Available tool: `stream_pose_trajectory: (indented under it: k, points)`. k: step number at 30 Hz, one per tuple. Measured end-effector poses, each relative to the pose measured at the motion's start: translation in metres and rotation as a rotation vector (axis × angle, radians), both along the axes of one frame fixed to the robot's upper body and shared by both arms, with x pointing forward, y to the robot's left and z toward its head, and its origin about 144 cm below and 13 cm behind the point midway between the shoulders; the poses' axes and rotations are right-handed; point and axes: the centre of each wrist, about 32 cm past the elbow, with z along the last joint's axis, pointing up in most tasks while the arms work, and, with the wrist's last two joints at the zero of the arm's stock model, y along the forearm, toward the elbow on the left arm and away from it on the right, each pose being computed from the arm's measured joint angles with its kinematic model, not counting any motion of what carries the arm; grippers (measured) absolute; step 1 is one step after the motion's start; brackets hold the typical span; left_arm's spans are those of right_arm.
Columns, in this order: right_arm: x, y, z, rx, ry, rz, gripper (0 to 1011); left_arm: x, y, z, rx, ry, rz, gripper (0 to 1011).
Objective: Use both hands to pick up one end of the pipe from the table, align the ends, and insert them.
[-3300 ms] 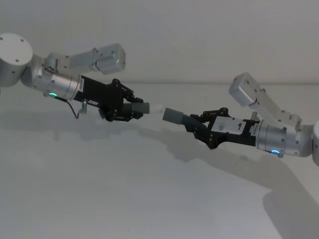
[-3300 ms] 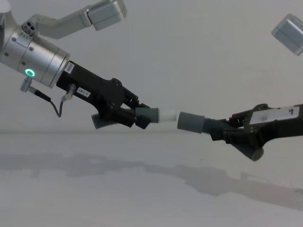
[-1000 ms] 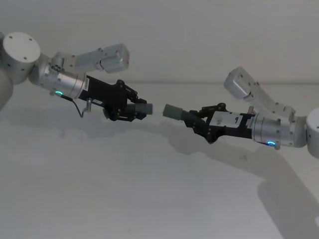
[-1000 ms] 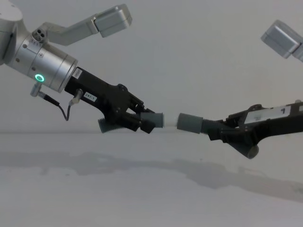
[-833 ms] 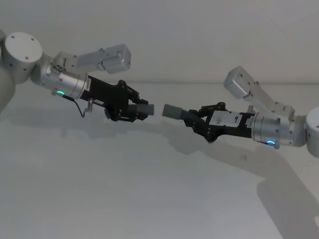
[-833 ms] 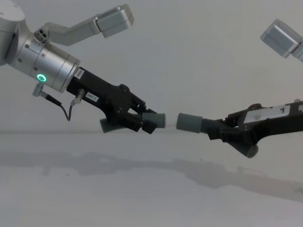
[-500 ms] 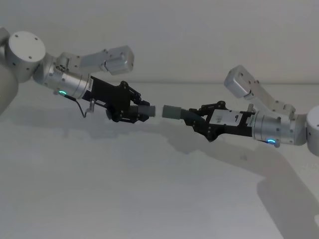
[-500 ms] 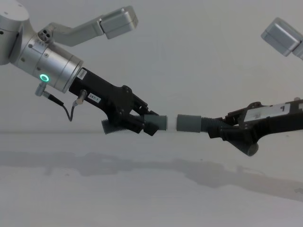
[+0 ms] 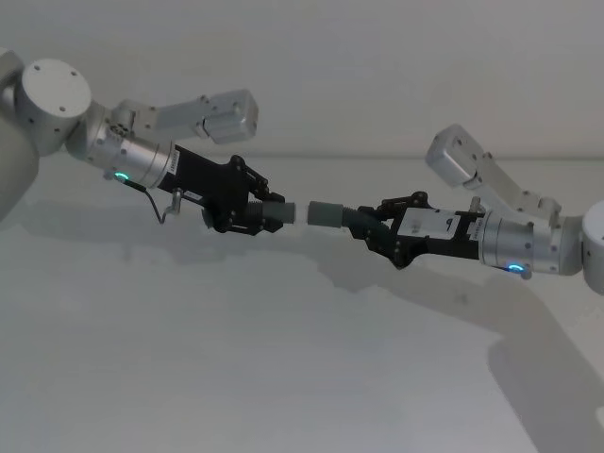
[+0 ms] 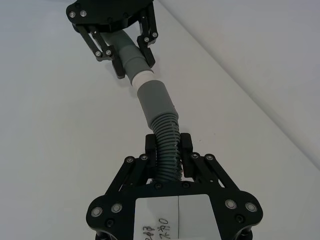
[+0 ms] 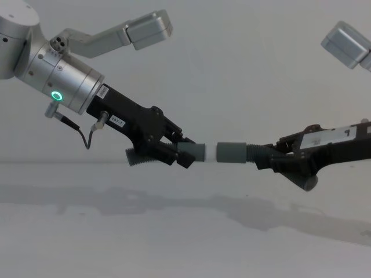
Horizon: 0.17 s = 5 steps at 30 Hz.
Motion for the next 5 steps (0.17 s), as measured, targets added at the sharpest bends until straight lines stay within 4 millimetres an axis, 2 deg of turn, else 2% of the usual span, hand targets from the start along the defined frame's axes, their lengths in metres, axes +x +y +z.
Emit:
stream_pose_trajectory:
  k: [5]
  points:
    - [0.0, -0.0001, 0.0002, 0.0, -0.001, 0.001, 274, 0.0, -0.0003, 0.0, 0.002, 0.0, 0.001, 365]
